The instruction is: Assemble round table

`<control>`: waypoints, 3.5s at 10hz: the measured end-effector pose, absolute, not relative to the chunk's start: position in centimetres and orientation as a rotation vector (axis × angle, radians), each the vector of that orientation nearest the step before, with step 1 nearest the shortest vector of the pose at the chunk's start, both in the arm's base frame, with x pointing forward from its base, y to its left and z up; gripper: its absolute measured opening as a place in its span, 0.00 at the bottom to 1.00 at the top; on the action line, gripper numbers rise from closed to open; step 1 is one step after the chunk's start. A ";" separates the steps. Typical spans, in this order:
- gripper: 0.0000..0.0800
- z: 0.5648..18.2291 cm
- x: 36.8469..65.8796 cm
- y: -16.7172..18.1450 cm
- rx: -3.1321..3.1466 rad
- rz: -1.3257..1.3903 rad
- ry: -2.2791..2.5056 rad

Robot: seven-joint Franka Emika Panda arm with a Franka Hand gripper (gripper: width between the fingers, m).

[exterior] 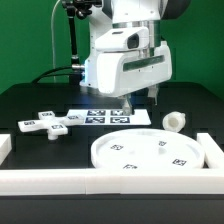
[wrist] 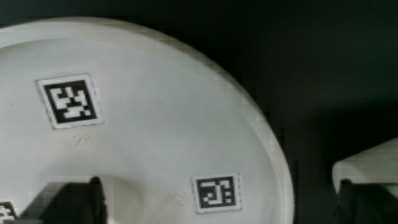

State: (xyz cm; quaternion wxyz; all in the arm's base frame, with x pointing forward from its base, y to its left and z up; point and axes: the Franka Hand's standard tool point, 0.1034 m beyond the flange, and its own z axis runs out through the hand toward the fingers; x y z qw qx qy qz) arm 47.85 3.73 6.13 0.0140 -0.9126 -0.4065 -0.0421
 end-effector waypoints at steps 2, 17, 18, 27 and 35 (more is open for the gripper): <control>0.81 6.1 47.8 3.8 -2.916 -0.129 -1.046; 0.81 6.0 46.8 6.7 -2.760 0.069 1.135; 0.81 6.0 46.8 7.0 -2.732 0.075 1.198; 0.81 4.6 46.3 8.8 -2.786 0.437 0.823; 0.81 3.9 46.2 9.9 -2.483 1.195 0.642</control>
Offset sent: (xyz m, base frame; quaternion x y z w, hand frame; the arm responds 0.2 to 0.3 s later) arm -0.0067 0.0130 0.0030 0.0671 -0.0622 0.4658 0.8802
